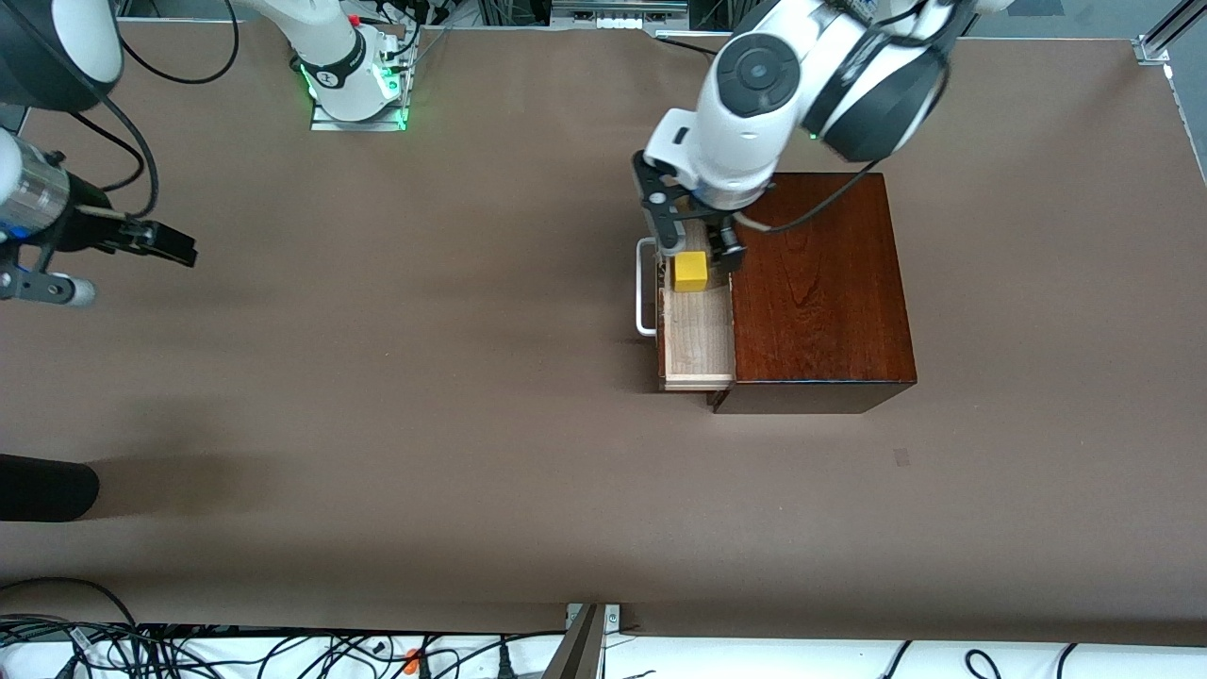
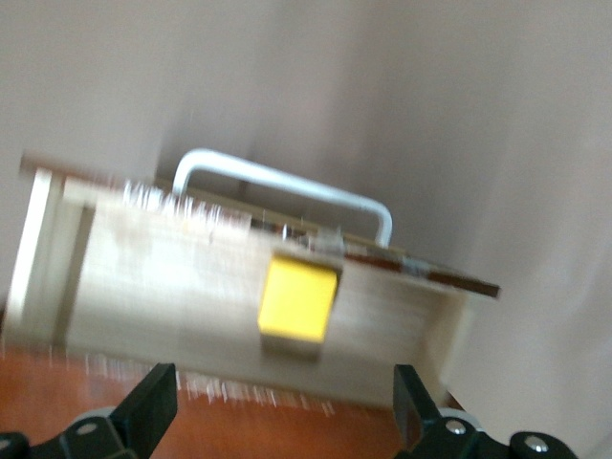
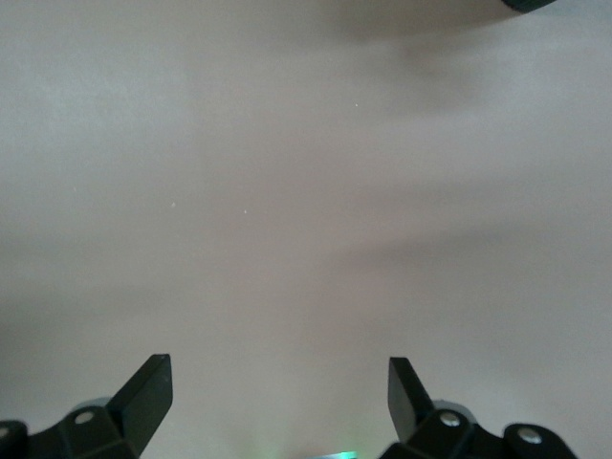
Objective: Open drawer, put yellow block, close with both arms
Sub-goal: 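Push the drawer shut into the box with the left gripper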
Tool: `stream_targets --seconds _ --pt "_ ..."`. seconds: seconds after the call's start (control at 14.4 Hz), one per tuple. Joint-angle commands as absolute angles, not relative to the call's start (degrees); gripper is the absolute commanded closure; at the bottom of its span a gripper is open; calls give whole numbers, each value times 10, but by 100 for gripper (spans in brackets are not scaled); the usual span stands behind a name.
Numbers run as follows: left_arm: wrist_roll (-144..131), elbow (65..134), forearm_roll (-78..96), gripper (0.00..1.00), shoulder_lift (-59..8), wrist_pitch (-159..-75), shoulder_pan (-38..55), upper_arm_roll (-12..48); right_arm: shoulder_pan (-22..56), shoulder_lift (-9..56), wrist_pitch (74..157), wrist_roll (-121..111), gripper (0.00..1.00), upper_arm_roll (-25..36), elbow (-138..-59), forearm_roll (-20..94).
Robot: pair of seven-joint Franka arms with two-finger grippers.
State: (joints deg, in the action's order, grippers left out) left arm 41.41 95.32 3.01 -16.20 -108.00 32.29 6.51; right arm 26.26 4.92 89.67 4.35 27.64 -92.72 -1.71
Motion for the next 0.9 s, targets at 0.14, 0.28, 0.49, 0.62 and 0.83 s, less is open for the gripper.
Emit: stream_targets --seconds 0.14,0.28,0.49,0.62,0.83 --pt "583 940 67 0 -236 -1202 321 109 24 6 903 -39 0 71 -955 -29" --pt "592 947 66 0 -254 -1243 321 122 21 6 896 -40 0 72 -947 -30" --pt "593 949 55 0 -286 -1267 326 128 22 7 894 -39 0 74 -946 -33" --pt "593 956 31 0 -291 -1267 328 128 23 9 896 -36 0 72 -946 -32" --pt "593 970 4 0 -301 -1267 327 128 24 9 897 -33 0 69 -947 -31"
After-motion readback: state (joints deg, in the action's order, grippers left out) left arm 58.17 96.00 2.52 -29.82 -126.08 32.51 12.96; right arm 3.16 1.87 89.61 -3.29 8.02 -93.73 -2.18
